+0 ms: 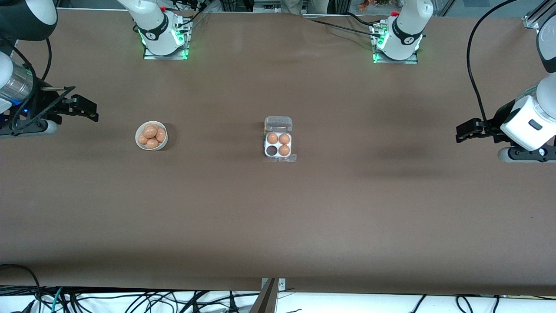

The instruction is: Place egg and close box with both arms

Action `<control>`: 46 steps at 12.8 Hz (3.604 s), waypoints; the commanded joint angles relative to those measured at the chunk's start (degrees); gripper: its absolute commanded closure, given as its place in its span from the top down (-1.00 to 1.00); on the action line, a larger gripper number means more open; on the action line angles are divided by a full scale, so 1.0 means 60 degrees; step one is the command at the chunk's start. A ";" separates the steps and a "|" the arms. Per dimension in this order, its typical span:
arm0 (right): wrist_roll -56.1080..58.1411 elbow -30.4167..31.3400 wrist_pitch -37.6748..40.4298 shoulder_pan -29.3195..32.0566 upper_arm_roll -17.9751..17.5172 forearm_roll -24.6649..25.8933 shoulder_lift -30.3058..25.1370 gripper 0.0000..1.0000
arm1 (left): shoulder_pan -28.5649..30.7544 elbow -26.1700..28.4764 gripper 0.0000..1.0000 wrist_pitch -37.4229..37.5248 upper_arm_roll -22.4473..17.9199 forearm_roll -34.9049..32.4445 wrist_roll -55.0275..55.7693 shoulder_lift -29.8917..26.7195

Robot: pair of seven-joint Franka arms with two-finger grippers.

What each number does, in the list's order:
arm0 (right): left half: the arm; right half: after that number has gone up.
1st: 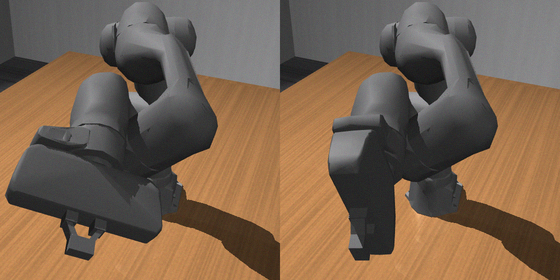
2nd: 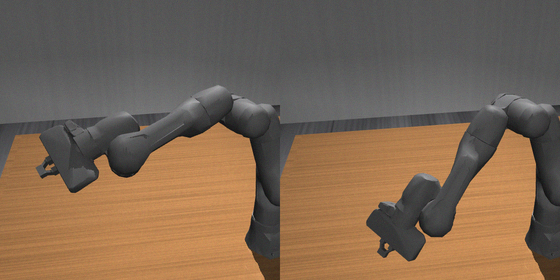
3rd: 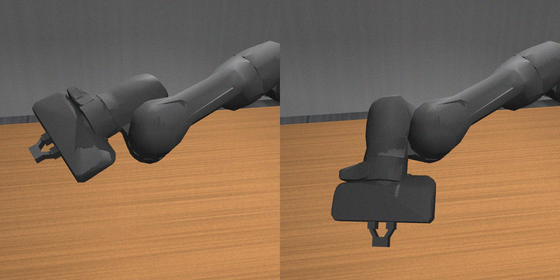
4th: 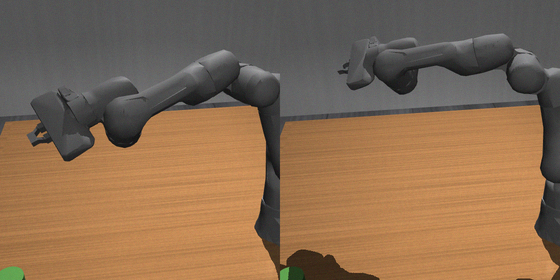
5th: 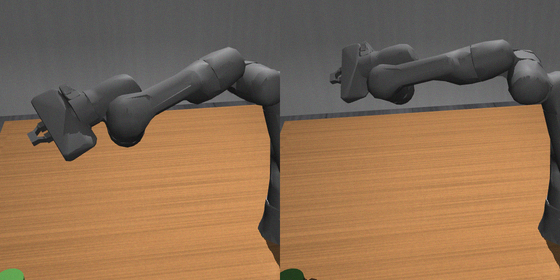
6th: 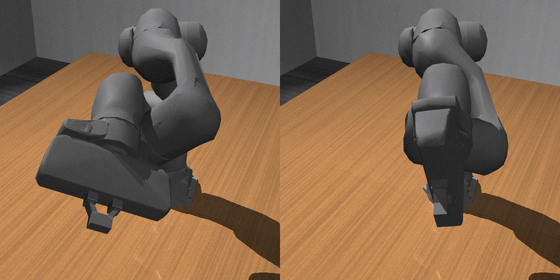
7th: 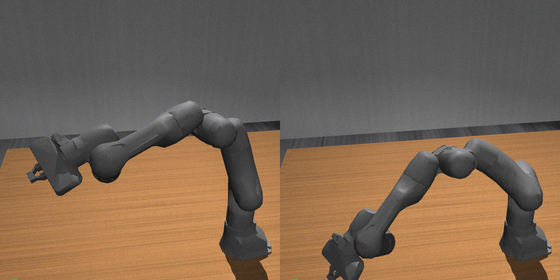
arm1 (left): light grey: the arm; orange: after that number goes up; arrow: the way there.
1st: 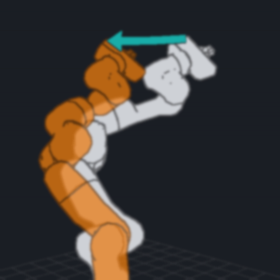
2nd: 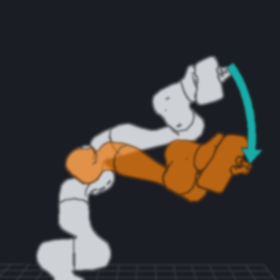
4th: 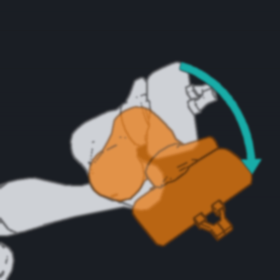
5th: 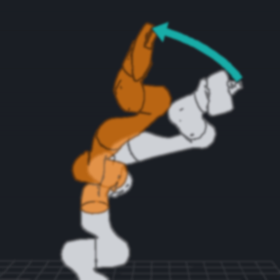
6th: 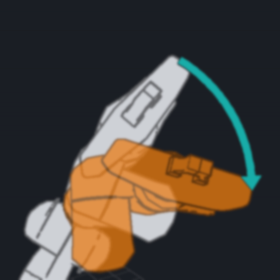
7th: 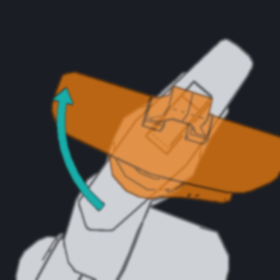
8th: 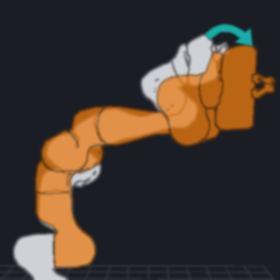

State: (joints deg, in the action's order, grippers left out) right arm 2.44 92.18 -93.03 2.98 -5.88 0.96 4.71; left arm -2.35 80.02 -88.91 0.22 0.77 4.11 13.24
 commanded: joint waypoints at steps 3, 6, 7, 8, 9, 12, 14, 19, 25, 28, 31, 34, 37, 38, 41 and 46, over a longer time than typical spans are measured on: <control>0.0033 -0.0144 0.0329 0.0060 0.0013 0.0017 -0.0024 1.00 | 0.0011 -0.0197 1.00 0.0126 -0.0007 0.0253 0.0048 -0.0024; -0.0026 -0.0144 0.0825 0.0060 0.0028 -0.0027 -0.0096 1.00 | 0.0011 -0.0211 1.00 0.0126 -0.0022 0.0224 0.0077 -0.0024; -0.0040 -0.0144 0.0987 0.0060 0.0042 -0.0143 -0.0271 1.00 | 0.0011 -0.0197 1.00 0.0126 -0.0022 0.0209 0.0077 -0.0024; -0.0287 -0.0115 0.1235 0.0060 0.0028 -0.0290 -0.0432 1.00 | 0.0011 -0.0197 1.00 0.0126 -0.0022 0.0194 0.0077 -0.0039; -0.0521 -0.0071 0.1426 0.0060 0.0028 -0.0306 -0.0637 1.00 | 0.0011 -0.0197 1.00 0.0126 -0.0036 0.0180 0.0063 -0.0039; -0.0538 0.0190 0.1940 0.0060 -0.0002 -0.0306 -0.1339 1.00 | 0.0011 -0.0197 1.00 0.0126 -0.0080 0.0180 0.0019 -0.0024; -0.0524 0.1154 0.1693 0.0060 -0.0045 -0.0320 -0.2202 1.00 | 0.0012 -0.0197 1.00 0.0126 -0.0080 0.0180 0.0004 -0.0024; -0.0495 0.2065 0.1108 0.0060 -0.0031 -0.0335 -0.2499 1.00 | 0.0011 -0.0197 1.00 0.0126 -0.0080 0.0165 0.0048 -0.0024; -0.0421 0.4730 -0.1687 0.0060 0.0013 -0.0335 -0.2573 1.00 | 0.0129 -0.0196 1.00 0.0126 -0.0124 0.0165 -0.0040 -0.0009; -0.0392 0.5976 -0.3358 0.0060 -0.0002 -0.0335 -0.2529 1.00 | 0.0114 -0.0197 1.00 0.0126 -0.0124 0.0165 -0.0026 0.0020; -0.0392 0.6738 -0.4617 0.0060 -0.0002 -0.0335 -0.2236 1.00 | 0.0114 -0.0182 1.00 0.0126 -0.0124 0.0180 0.0018 0.0020; -0.0508 0.7033 -0.5630 0.0046 -0.0031 -0.0335 -0.1593 1.00 | 0.0114 -0.0197 1.00 0.0126 -0.0124 0.0180 0.0019 0.0020; -0.1063 0.7048 -0.6538 0.0002 -0.0176 -0.0277 -0.0919 1.00 | 0.0100 -0.0197 1.00 0.0126 -0.0124 0.0165 0.0018 0.0034; -0.1356 0.7048 -0.6802 0.0002 -0.0409 -0.0262 -0.0743 1.00 | 0.0099 -0.0182 1.00 0.0126 -0.0124 0.0165 0.0033 0.0034; -0.2541 0.7048 -0.7302 -0.0158 -0.0602 0.0219 -0.0274 1.00 | 0.0099 -0.0182 1.00 0.0126 -0.0124 0.0165 0.0019 0.0049; -0.4739 0.7224 -0.7347 -0.0174 -0.0602 0.2591 0.0312 1.00 | 0.0114 -0.0197 1.00 0.0126 -0.0124 0.0165 -0.0025 0.0049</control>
State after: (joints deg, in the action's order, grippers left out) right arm -21.97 134.50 -136.19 1.93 -9.42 12.58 6.02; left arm -1.82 79.81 -88.91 -0.55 1.34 4.11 13.28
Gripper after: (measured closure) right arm 0.000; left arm 0.000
